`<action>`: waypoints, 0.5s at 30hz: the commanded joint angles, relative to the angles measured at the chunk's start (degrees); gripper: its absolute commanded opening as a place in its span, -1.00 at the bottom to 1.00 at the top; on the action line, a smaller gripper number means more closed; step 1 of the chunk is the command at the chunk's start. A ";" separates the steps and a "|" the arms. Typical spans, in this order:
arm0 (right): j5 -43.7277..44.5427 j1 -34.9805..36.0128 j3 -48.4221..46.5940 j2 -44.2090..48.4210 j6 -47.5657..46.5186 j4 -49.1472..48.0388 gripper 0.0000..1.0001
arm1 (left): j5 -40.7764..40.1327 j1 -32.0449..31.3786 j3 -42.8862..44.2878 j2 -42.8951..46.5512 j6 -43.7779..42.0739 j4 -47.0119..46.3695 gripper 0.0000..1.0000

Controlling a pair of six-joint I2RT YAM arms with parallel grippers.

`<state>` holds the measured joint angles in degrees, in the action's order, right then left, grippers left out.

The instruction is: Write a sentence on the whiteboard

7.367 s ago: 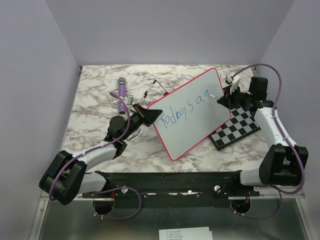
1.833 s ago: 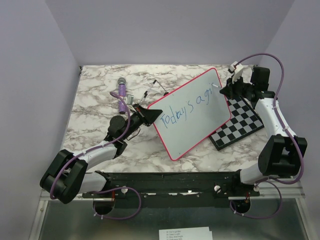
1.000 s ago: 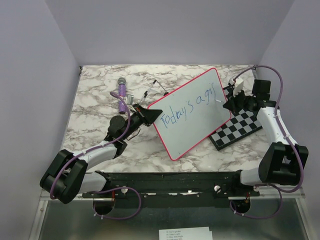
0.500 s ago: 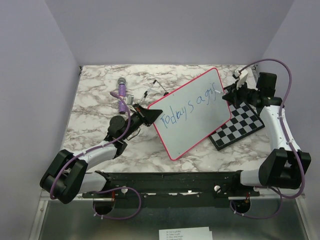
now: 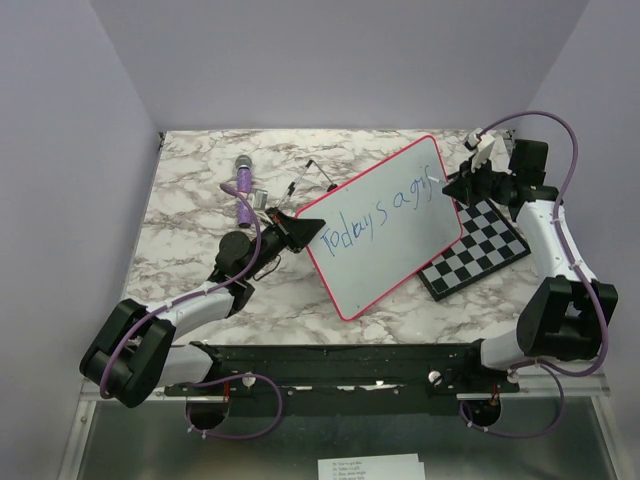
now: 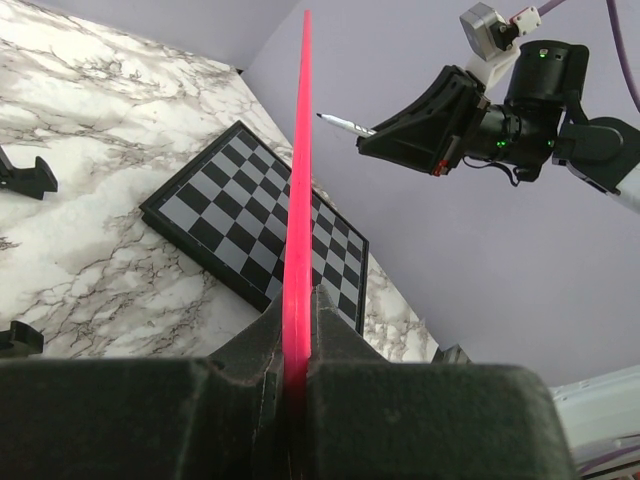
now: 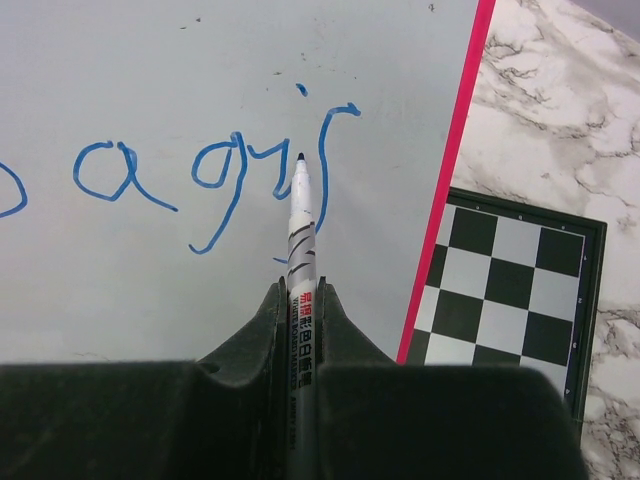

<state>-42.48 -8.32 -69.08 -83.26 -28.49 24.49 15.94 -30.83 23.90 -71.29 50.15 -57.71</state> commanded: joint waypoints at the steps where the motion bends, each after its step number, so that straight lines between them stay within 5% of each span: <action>1: -0.85 -0.03 -1.67 -1.20 0.37 -1.20 -0.99 | 2.86 -0.28 1.59 0.54 0.03 -7.50 -1.00; 15: -0.33 0.23 -2.99 -3.57 1.24 -1.81 -0.99 | 2.95 -0.28 2.03 0.27 0.21 -7.41 -1.00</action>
<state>-42.50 -8.32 -70.17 -85.73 -28.23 24.36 15.92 -30.81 23.90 -71.42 50.24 -57.74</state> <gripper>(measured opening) 0.140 0.099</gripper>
